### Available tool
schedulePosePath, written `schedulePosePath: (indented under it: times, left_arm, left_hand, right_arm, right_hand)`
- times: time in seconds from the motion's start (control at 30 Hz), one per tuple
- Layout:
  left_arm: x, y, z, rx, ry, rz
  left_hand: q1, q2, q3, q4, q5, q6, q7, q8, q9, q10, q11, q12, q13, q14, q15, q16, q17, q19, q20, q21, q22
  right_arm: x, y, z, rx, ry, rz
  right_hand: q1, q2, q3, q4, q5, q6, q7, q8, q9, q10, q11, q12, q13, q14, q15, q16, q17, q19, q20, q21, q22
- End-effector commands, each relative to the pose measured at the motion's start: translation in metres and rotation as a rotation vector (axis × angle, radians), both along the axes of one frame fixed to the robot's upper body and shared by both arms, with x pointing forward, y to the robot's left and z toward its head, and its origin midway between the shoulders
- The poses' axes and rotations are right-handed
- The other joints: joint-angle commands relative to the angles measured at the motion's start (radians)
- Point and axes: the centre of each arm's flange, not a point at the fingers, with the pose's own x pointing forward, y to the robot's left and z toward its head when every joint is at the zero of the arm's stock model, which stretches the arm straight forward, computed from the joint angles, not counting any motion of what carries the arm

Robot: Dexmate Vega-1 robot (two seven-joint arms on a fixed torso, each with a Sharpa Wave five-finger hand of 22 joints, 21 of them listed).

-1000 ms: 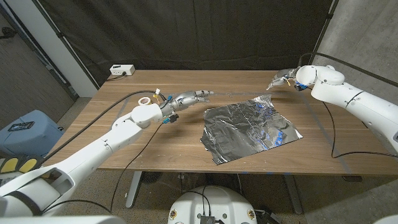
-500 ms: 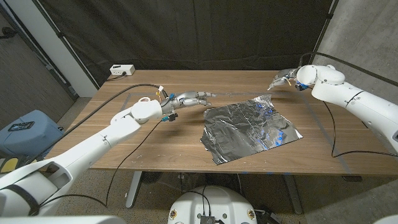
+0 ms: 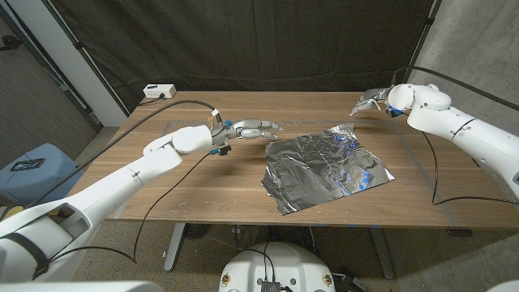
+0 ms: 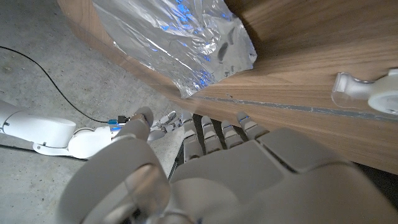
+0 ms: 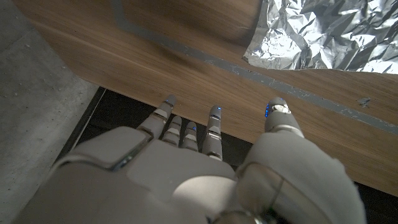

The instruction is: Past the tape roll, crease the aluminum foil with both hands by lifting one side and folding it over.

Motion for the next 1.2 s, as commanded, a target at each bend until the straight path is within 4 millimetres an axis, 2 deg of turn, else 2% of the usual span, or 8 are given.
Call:
schedulePosePath:
  times: [0.03, 0.3, 0.4, 0.47, 1.0, 1.13, 1.2]
  left_arm:
    - [0.001, -0.002, -0.001, 0.122, -0.033, 0.031]
    - [0.004, -0.002, -0.002, 0.177, -0.038, 0.045]
    - [0.006, -0.002, -0.001, 0.209, -0.039, 0.053]
    - [0.006, -0.002, -0.002, 0.220, -0.037, 0.055]
    - [0.008, -0.010, -0.003, 0.283, -0.035, 0.059]
    - [0.007, -0.013, -0.005, 0.305, -0.036, 0.060]
    - [0.007, -0.014, -0.006, 0.319, -0.041, 0.064]
  left_hand:
    - [-0.041, 0.007, -0.016, 0.020, 0.000, 0.030, -0.004, 0.005, 0.003, 0.016, 0.004, 0.004, 0.004, -0.010, 0.008, 0.006, 0.006, -0.020, -0.004, -0.005, 0.005]
    - [-0.096, 0.010, -0.036, 0.050, -0.003, 0.057, -0.004, 0.001, 0.003, 0.033, 0.005, 0.006, 0.004, -0.012, 0.007, 0.007, 0.008, -0.060, -0.030, -0.010, 0.006]
    - [-0.141, 0.024, -0.048, 0.083, -0.008, 0.053, 0.007, -0.008, 0.003, 0.033, 0.020, 0.003, 0.003, -0.017, 0.017, 0.008, 0.011, -0.077, -0.024, -0.007, 0.009]
    - [-0.164, 0.028, -0.054, 0.099, -0.010, 0.058, 0.005, -0.009, 0.003, 0.034, 0.016, 0.002, 0.003, -0.021, 0.018, 0.007, 0.011, -0.101, -0.028, -0.011, 0.010]
    - [-0.197, 0.031, -0.059, 0.120, -0.011, 0.054, 0.003, -0.015, 0.003, 0.050, 0.015, 0.005, 0.002, -0.024, 0.021, 0.006, 0.008, -0.129, -0.037, -0.010, 0.012]
    - [-0.212, 0.036, -0.061, 0.133, -0.012, 0.046, 0.004, -0.019, 0.003, 0.051, 0.013, 0.004, 0.002, -0.027, 0.022, 0.005, 0.009, -0.139, -0.039, -0.009, 0.013]
    - [-0.231, 0.039, -0.064, 0.148, -0.014, 0.033, 0.003, -0.024, 0.003, 0.045, 0.014, 0.000, 0.002, -0.033, 0.021, 0.005, 0.009, -0.146, -0.040, -0.007, 0.014]
  right_arm:
    - [0.000, 0.000, -0.001, 0.003, -0.007, 0.002]
    - [0.006, 0.005, 0.004, -0.013, 0.004, 0.000]
    - [0.009, 0.006, 0.006, -0.021, 0.012, -0.001]
    - [0.011, 0.006, 0.007, -0.024, 0.014, -0.001]
    - [0.018, 0.007, 0.006, -0.030, 0.027, 0.002]
    - [0.017, 0.005, 0.005, -0.026, 0.027, 0.002]
    - [0.017, 0.004, 0.004, -0.020, 0.027, 0.001]
  right_hand:
    - [-0.002, -0.005, -0.004, -0.001, 0.009, -0.006, -0.003, -0.002, 0.005, -0.013, 0.002, 0.003, 0.002, -0.011, 0.003, 0.002, 0.003, -0.002, 0.000, 0.003, 0.003]
    - [-0.004, -0.005, -0.007, 0.002, 0.010, -0.003, -0.004, -0.001, 0.005, -0.023, 0.002, 0.003, 0.002, -0.022, 0.003, 0.001, 0.004, -0.011, 0.004, 0.001, 0.003]
    - [-0.007, -0.005, -0.009, 0.004, 0.010, 0.005, -0.006, 0.002, 0.005, -0.026, 0.005, 0.003, 0.002, -0.026, 0.003, 0.001, 0.004, -0.012, 0.003, 0.001, 0.003]
    - [-0.008, -0.006, -0.010, 0.004, 0.010, 0.008, -0.005, 0.003, 0.005, -0.027, 0.005, 0.003, 0.002, -0.028, 0.005, 0.000, 0.004, -0.015, 0.003, 0.000, 0.003]
    - [-0.018, -0.008, -0.019, 0.011, 0.012, 0.014, -0.001, 0.003, 0.005, -0.051, 0.013, 0.003, 0.001, -0.045, 0.014, 0.001, 0.006, -0.028, 0.006, 0.000, 0.003]
    - [-0.019, -0.008, -0.020, 0.011, 0.012, 0.016, 0.001, 0.004, 0.005, -0.054, 0.013, 0.003, 0.001, -0.046, 0.016, 0.001, 0.006, -0.029, 0.007, 0.000, 0.003]
    - [-0.019, -0.008, -0.021, 0.011, 0.013, 0.017, 0.002, 0.004, 0.004, -0.054, 0.014, 0.004, 0.001, -0.047, 0.017, 0.001, 0.006, -0.030, 0.007, 0.000, 0.003]
